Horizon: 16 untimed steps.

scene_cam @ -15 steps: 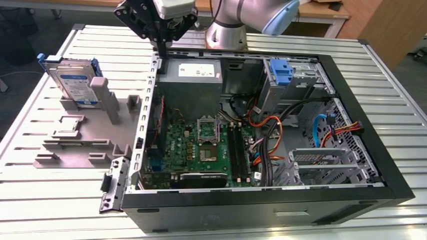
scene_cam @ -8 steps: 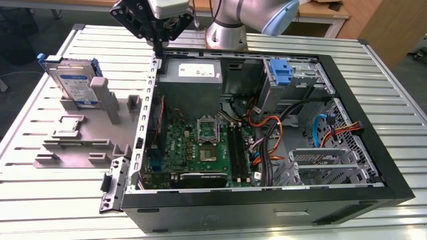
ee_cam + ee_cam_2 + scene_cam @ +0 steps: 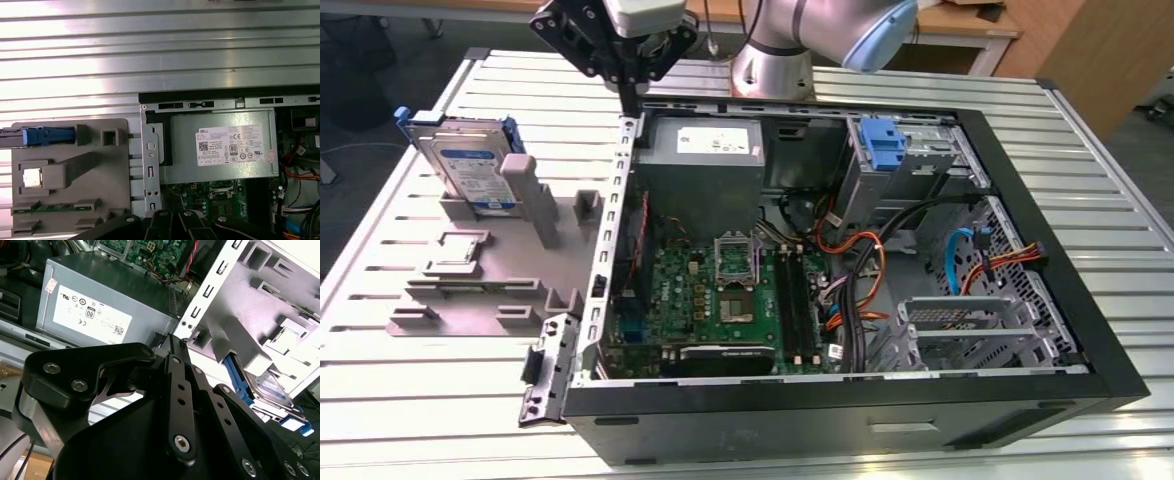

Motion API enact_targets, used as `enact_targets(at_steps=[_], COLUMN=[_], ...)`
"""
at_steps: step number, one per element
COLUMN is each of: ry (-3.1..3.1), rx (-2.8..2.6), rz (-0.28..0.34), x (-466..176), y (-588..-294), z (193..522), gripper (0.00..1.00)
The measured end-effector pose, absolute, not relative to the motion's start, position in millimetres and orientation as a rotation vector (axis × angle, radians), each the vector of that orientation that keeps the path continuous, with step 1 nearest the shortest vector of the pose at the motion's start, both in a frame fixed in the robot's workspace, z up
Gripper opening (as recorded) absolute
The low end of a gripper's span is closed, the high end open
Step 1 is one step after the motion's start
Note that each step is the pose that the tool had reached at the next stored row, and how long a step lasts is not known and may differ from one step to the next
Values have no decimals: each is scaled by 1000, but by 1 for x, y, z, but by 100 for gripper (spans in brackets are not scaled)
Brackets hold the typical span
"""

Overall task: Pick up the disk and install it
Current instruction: 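Reach for the disk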

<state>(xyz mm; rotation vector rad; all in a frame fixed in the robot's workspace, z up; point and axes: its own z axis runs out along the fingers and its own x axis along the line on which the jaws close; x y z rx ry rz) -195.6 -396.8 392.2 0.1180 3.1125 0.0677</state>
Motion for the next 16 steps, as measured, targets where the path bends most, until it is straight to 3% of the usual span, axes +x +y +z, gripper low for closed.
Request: enact_targets(at_steps=[16], ry=[3113], rx=[118], rz=[68], x=[-209], y=[-396], z=[392], gripper=[10])
